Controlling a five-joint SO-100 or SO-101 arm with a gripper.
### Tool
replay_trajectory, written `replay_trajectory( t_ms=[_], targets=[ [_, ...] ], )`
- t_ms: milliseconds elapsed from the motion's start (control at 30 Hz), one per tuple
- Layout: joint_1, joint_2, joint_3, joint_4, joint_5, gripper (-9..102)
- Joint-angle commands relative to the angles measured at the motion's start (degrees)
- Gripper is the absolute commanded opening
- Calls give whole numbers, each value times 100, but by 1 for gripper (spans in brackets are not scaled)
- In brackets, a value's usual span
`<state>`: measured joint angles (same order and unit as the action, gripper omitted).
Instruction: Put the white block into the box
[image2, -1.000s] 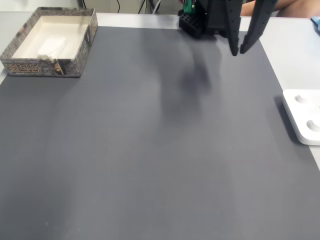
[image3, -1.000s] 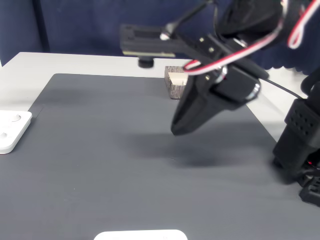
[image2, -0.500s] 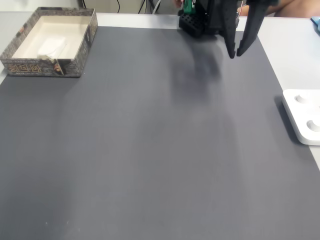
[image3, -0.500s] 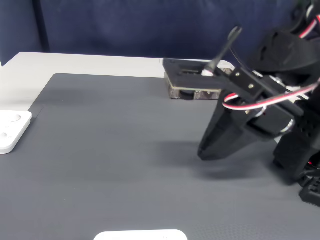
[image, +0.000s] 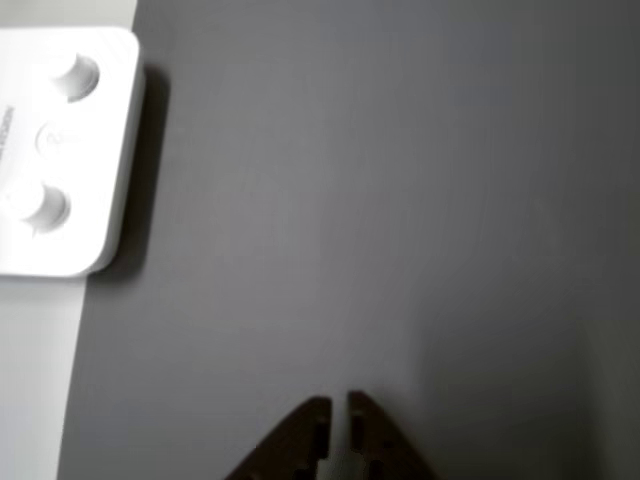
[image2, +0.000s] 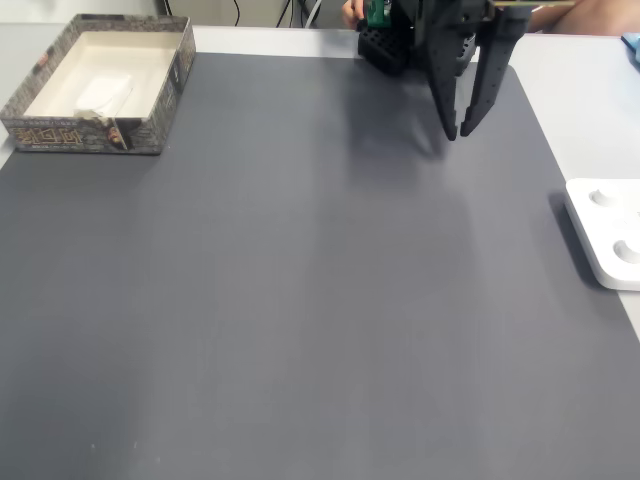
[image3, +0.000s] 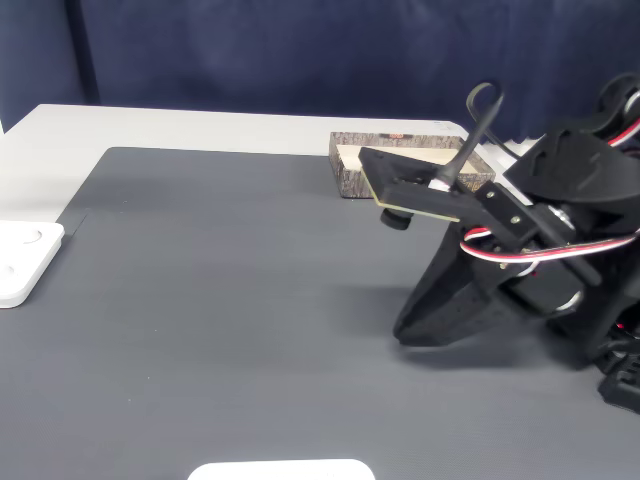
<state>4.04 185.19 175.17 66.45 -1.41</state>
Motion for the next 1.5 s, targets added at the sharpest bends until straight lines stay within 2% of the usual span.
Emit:
replay_trajectory(
  t_ms=[0, 333, 700, 1467],
  targets=[
    [105, 211, 9, -97, 79, -2],
    [167, 422, 202, 53, 123, -2],
    [185, 519, 202, 949, -237, -2],
    [220, 527, 202, 976, -62, -2]
  ],
)
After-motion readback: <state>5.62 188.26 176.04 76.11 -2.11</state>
